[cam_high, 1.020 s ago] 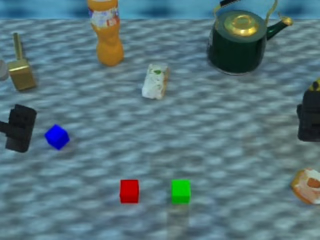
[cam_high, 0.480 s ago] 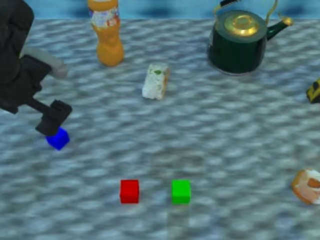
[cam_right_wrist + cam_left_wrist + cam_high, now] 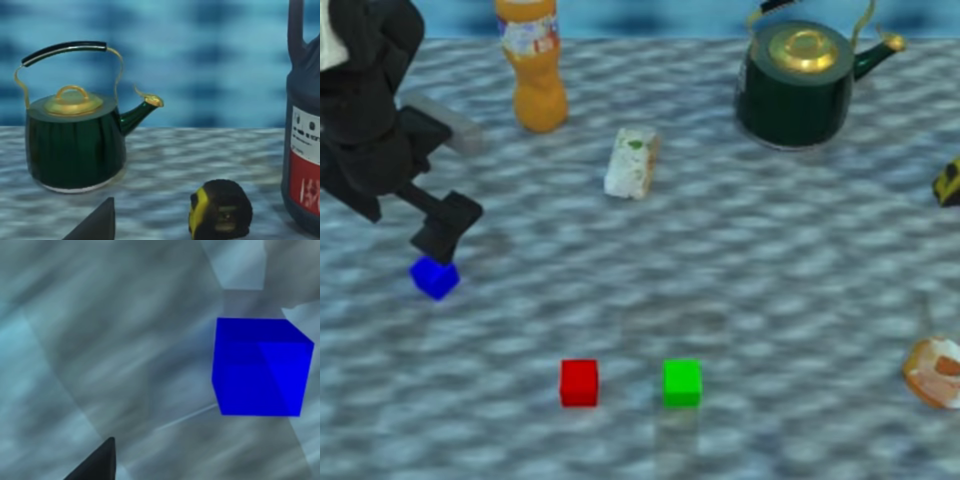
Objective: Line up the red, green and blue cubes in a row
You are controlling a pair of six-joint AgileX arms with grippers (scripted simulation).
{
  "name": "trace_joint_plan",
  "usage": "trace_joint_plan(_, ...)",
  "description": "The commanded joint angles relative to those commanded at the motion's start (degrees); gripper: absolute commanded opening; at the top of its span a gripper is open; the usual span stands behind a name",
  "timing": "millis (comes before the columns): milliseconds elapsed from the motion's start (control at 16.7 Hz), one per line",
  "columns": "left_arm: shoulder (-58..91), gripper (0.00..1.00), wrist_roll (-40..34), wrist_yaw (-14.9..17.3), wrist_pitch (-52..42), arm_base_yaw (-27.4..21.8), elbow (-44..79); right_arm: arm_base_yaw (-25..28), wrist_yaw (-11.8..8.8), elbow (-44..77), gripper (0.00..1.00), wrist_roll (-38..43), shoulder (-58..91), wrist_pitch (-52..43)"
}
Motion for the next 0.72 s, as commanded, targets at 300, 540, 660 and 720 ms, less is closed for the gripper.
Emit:
trace_joint_plan(300,0.2,1.00,0.0,0.0,0.2,0.3,0.0,0.0,0.0,0.0,1.00,0.0,0.0,0.0)
trace_joint_plan(540,2.6,1.00,0.1,0.0,6.7,0.1,-4.0,0.0,0.0,0.0,1.00,0.0,0.0,0.0)
trace_joint_plan(660,4.5,1.00,0.1,0.0,11.8,0.1,-6.8,0.0,0.0,0.0,1.00,0.0,0.0,0.0)
trace_joint_plan(720,5.3,1.00,0.2,0.0,13.8,0.1,-8.0,0.0,0.0,0.0,1.00,0.0,0.0,0.0)
